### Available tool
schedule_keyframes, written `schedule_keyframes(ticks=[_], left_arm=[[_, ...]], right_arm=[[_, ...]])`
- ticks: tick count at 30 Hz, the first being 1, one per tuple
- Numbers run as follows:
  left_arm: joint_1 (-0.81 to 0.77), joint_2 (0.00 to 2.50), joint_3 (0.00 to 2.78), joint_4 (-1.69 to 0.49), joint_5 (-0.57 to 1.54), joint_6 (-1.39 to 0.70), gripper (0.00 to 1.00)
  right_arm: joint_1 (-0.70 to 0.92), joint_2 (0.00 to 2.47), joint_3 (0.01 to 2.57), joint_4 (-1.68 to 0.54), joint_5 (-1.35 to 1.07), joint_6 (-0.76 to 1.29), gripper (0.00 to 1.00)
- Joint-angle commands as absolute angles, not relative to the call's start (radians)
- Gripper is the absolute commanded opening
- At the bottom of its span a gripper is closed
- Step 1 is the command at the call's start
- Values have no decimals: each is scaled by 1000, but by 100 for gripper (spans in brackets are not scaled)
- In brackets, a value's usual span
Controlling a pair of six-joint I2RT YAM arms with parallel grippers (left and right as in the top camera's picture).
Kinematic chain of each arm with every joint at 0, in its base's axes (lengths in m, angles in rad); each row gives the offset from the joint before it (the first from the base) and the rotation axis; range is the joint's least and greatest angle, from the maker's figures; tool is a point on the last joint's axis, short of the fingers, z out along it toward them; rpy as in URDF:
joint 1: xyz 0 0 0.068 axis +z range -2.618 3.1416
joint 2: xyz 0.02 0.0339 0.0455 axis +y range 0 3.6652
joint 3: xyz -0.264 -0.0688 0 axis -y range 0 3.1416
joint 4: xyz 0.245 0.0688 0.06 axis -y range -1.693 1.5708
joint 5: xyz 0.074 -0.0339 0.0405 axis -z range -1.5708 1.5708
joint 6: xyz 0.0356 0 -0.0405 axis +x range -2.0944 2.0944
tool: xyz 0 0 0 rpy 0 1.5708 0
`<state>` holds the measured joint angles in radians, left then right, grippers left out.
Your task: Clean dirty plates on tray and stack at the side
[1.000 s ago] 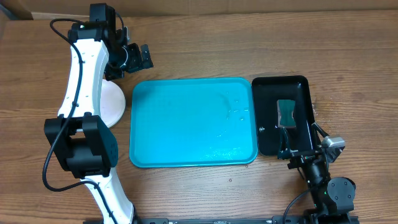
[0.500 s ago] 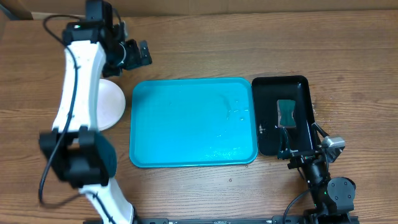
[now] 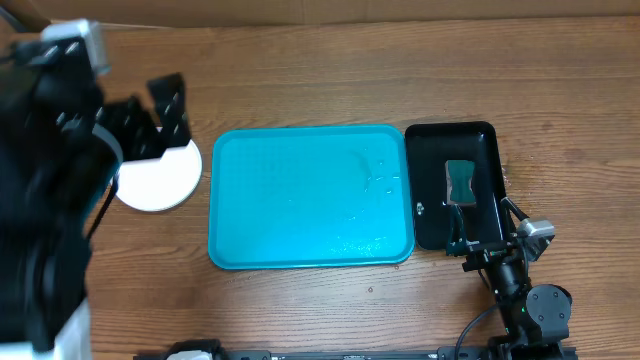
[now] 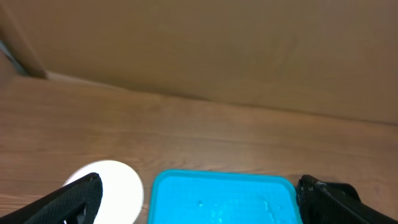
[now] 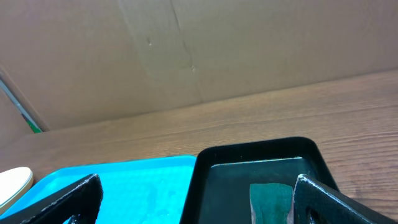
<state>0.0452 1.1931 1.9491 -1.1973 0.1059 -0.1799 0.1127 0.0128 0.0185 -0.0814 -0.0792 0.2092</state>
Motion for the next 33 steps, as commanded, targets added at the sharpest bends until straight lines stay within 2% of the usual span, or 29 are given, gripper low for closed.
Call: schedule_keyframes(ticks=[1,7,13,18,26,29,33], left_arm=[[39,1117,1876,-1209,49,-153,100],[39,921,1680,-1275,6,-153,100],[39,715,1407,-1173,4,-184,100],[40,533,1118,-854,4,-213,100],[40,283,646,-118,8,-218,100],[40,211,493,77,27,-228,100],[40,118,330,223,26,-263,100]], right_arm=[[110,3,8,-77,-84,209,100],[110,3,8,-77,-84,209,100],[110,3,8,-77,-84,209,100],[110,3,8,-77,-84,209,100],[110,3,8,-77,-84,209,100],[110,3,8,-77,-84,209,100],[110,3,8,-77,-84,209,100]])
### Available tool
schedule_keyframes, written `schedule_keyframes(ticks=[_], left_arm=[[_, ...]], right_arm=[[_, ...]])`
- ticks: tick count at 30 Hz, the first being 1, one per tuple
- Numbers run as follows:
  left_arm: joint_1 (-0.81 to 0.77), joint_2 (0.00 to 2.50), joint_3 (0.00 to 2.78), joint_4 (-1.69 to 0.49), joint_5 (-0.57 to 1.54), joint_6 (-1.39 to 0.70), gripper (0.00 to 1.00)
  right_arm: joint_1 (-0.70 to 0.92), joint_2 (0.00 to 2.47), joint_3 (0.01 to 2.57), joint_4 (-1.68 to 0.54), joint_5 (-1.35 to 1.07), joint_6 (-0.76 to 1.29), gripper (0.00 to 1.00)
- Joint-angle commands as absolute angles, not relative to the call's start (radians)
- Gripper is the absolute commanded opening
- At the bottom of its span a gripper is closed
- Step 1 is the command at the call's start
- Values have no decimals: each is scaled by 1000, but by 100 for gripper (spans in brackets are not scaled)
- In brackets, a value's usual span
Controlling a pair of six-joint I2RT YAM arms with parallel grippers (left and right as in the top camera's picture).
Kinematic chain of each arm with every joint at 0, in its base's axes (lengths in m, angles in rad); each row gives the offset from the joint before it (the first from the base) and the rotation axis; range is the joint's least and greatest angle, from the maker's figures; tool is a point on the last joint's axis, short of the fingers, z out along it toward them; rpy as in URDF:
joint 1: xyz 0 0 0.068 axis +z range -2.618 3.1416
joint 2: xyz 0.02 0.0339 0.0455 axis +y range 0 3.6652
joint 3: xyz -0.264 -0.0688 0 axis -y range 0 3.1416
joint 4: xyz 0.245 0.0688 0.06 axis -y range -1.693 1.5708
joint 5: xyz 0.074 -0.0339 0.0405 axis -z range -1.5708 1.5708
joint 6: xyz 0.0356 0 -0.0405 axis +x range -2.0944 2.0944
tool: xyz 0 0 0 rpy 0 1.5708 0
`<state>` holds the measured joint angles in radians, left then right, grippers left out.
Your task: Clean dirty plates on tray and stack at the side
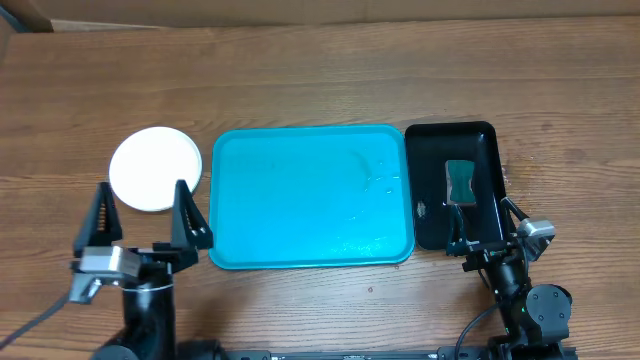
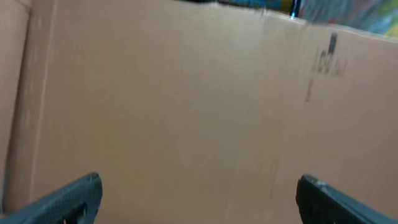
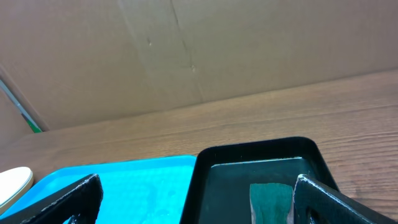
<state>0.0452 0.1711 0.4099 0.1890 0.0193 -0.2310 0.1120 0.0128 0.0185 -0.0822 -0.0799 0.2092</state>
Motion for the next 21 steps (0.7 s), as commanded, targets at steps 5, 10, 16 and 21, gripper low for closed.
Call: schedule_keyframes(ticks=[5,10,16,21], left_arm=[[40,15,195,260,18,-263,100],[41,4,116,267,19,-263,100],[40,4,37,256,20,-270,100],[39,3,5,124,23,-270,100]], right_arm=[[110,3,8,-77,-84,209,100],[110,3,8,-77,-84,209,100],[110,3,8,-77,-84,209,100],[110,3,8,-77,-84,209,100]])
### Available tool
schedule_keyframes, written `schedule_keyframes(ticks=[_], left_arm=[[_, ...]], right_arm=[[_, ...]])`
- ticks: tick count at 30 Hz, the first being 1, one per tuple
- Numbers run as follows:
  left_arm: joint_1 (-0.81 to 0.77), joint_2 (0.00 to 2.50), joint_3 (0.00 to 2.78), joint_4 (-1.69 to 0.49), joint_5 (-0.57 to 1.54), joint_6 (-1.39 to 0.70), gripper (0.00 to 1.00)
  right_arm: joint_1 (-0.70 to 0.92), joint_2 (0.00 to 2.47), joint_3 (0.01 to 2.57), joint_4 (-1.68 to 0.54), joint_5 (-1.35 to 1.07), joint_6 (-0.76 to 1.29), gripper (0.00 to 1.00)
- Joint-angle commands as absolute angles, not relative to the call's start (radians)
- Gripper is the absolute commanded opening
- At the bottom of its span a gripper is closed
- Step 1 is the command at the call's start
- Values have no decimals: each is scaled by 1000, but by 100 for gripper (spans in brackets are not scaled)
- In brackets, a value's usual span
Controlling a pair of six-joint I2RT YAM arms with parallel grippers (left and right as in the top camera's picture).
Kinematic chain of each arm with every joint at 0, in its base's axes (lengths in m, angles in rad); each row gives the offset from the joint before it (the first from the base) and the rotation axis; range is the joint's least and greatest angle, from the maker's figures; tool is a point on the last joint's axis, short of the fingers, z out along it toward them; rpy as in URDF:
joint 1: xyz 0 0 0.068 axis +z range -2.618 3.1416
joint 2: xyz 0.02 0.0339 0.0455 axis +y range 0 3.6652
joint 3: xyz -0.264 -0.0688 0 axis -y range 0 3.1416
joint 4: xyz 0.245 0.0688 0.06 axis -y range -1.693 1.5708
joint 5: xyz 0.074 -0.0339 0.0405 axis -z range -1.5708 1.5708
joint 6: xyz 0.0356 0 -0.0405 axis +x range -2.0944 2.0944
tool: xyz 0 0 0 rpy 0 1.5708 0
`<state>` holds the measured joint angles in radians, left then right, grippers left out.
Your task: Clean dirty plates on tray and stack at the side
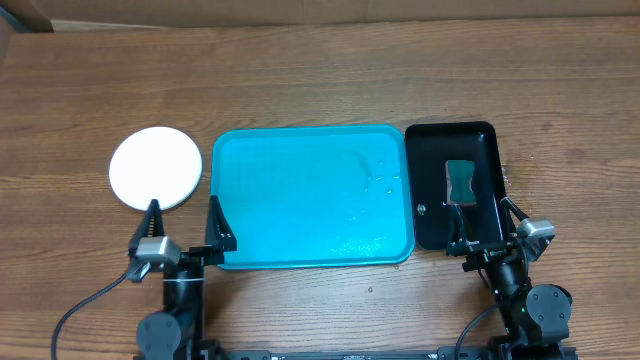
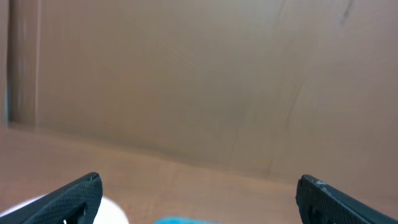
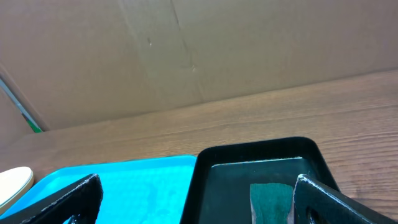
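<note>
A white plate (image 1: 155, 168) lies on the wood to the left of the blue tray (image 1: 312, 195), whose surface shows only water drops. My left gripper (image 1: 182, 222) is open and holds nothing, at the tray's front left corner, just in front of the plate. Its wrist view catches a sliver of the plate (image 2: 113, 216) between the wide-apart fingers (image 2: 68, 198). My right gripper (image 1: 480, 228) stands open in front of the black tray (image 1: 485, 140), which holds a green sponge (image 1: 460, 180). The right wrist view shows the sponge (image 3: 270, 198) and the blue tray (image 3: 124, 183).
A cardboard wall (image 3: 186, 50) runs along the far side of the wooden table (image 1: 320, 70). The black tray (image 3: 261, 163) sits flush against the blue tray's right edge. A cable (image 1: 85, 305) trails from the left arm at the front.
My left gripper has shifted to the right along the front edge, toward the blue tray's corner. Its camera now sees the table instead of only cardboard. The right arm is unchanged.
My left arm first stood high over the table's left side, its open gripper above the white plate. Then it was drawn back to the front edge, leaving the plate in the open. Now it sits by the tray's corner. The right arm stayed still throughout.
</note>
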<state>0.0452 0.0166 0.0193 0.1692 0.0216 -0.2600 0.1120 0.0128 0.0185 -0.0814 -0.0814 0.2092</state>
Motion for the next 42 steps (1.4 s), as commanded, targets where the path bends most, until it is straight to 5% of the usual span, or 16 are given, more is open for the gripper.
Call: schedule_keyframes(ticks=[1,5,42], left_arm=[[39,3,5,83,23,-270,100],[38,4,6,-78,23,-269,100],[39,4,6,-78,22,-270,100]], right_arm=[[110,3,8,-77,-84,209,100],[110,3,8,-77,-84,209,100],[110,3,8,-77,-84,209,100]])
